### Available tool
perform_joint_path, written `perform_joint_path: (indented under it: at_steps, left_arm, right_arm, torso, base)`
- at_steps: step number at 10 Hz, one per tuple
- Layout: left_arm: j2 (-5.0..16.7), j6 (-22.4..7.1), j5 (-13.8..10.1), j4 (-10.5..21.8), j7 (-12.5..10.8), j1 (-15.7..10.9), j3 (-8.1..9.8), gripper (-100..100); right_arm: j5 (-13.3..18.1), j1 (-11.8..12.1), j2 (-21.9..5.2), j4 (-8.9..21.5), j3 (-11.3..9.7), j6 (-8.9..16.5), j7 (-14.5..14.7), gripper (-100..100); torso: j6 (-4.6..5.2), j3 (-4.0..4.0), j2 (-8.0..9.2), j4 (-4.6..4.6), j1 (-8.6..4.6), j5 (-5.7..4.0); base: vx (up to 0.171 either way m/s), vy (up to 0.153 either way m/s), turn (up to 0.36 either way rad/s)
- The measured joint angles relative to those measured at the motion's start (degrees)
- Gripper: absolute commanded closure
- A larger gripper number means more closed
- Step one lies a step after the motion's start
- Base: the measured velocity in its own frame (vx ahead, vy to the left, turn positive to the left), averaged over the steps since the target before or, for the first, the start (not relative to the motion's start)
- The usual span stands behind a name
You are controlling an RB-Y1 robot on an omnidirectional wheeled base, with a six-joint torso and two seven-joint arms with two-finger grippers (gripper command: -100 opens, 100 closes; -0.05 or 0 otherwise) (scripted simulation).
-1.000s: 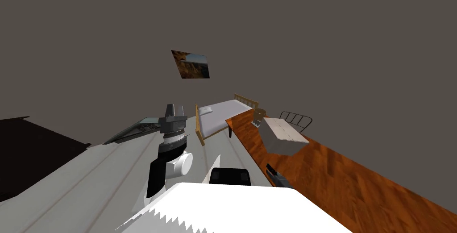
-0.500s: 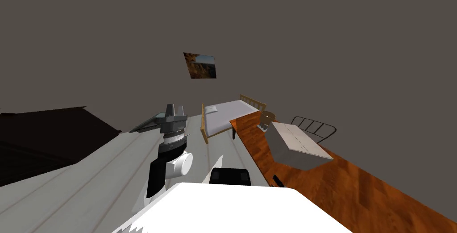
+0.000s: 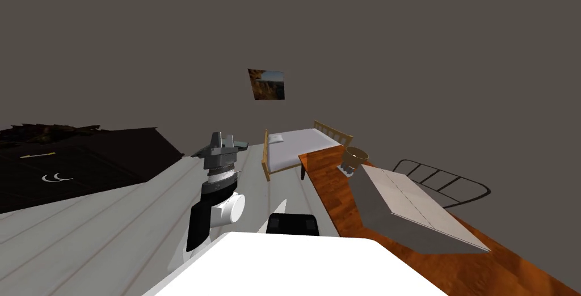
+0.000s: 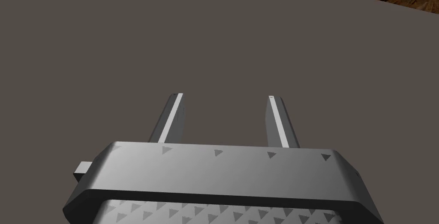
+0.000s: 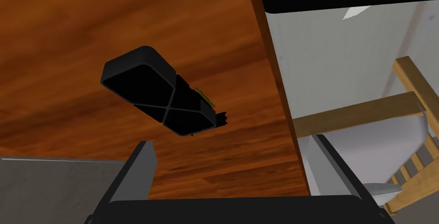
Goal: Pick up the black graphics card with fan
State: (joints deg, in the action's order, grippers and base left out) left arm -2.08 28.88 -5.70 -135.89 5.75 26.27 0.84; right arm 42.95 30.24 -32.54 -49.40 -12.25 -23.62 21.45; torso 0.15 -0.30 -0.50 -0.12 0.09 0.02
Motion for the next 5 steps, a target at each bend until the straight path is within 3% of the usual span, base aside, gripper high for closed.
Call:
perform_joint_path:
  at_steps: [1,3,4,5]
  left_arm:
    - [0.00,0.00,0.00,0.00,0.00,0.00,0.00,0]
    - [0.00,0.00,0.00,0.00,0.00,-0.01,-0.01,0]
    - [0.00,0.00,0.00,0.00,0.00,0.00,0.00,0]
    - [0.00,0.00,0.00,0.00,0.00,0.00,0.00,0]
  right_arm:
    - [0.09,-0.05,0.47,1.07,0.39,-0.17,0.68,-100]
    - [1.05,-0.06,0.21,2.10,-0.22,-0.08,1.04,-100]
    - [1.45,-0.46,0.28,3.82,-0.08,-0.35,1.49,-100]
    - [1.50,-0.84,0.82,5.76,0.44,-1.00,2.52,-100]
  torso:
    - [0.00,0.06,0.11,0.03,0.04,0.00]
    - [-0.07,0.07,0.09,0.04,0.05,0.01]
    - [-0.02,0.03,0.05,0.02,0.02,0.00]
    - [0.00,0.07,0.12,0.03,0.02,0.00]
  base:
    - [-0.001,0.002,-0.023]
    - [0.050,-0.001,0.195]
    - [0.027,-0.010,0.005]
    - [0.053,-0.003,0.226]
